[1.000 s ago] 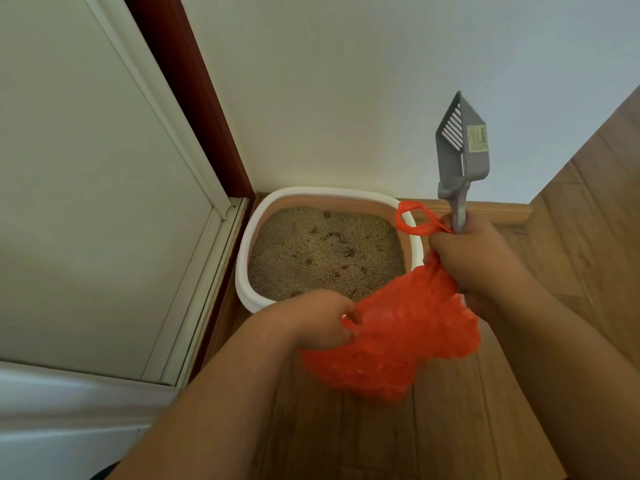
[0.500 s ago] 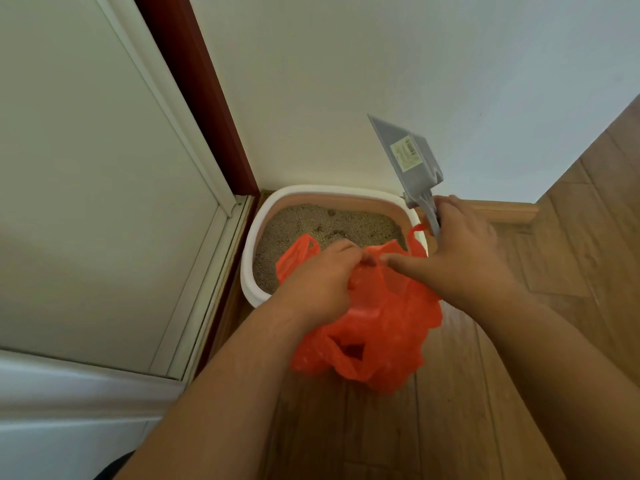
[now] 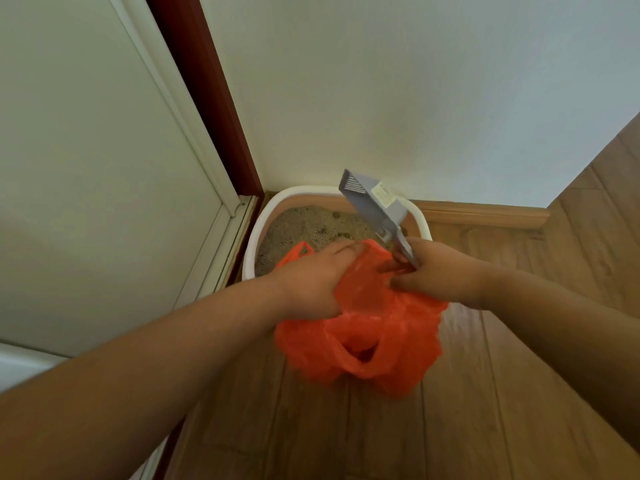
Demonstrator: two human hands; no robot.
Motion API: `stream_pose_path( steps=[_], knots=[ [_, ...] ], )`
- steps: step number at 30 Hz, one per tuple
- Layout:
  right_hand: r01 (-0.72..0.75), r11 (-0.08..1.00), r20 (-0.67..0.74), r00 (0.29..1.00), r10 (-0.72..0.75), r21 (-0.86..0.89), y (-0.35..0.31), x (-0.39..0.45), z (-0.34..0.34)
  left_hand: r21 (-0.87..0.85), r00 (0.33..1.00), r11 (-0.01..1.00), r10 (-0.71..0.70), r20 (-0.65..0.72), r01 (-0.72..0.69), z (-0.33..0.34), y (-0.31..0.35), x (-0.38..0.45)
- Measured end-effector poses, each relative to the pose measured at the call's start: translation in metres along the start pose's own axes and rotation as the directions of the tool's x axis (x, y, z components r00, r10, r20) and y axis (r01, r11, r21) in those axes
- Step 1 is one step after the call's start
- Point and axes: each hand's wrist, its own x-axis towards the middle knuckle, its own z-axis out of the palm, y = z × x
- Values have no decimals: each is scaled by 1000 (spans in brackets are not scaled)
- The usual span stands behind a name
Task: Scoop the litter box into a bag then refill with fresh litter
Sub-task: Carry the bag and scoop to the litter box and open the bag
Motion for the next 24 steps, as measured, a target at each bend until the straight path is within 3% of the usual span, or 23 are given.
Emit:
stream_pose_path(
  steps=[4,7,10,16,20,24],
  knots=[
    [33,989,51,998,-26,-145,26,11,23,238,997,971,-33,72,15,26,-12,1],
    [26,961,50,999,-13,-274,48,16,39,319,995,947,-66,80,37,46,-26,-2],
    [24,956,121,993,12,-292,71,8,48,375,988,926,-102,114,52,67,-45,-12],
    [-7,846,169,979,114,-534,108,-9,49,376,965,918,-201,167,126,95,-76,-38],
    [-65,852,164,971,174,-519,124,-11,48,389,924,895,-318,213,218,99,-88,-40],
    [-85,870,120,979,163,-485,128,-11,46,234,877,923,-369,308,306,101,-89,-38]
  ],
)
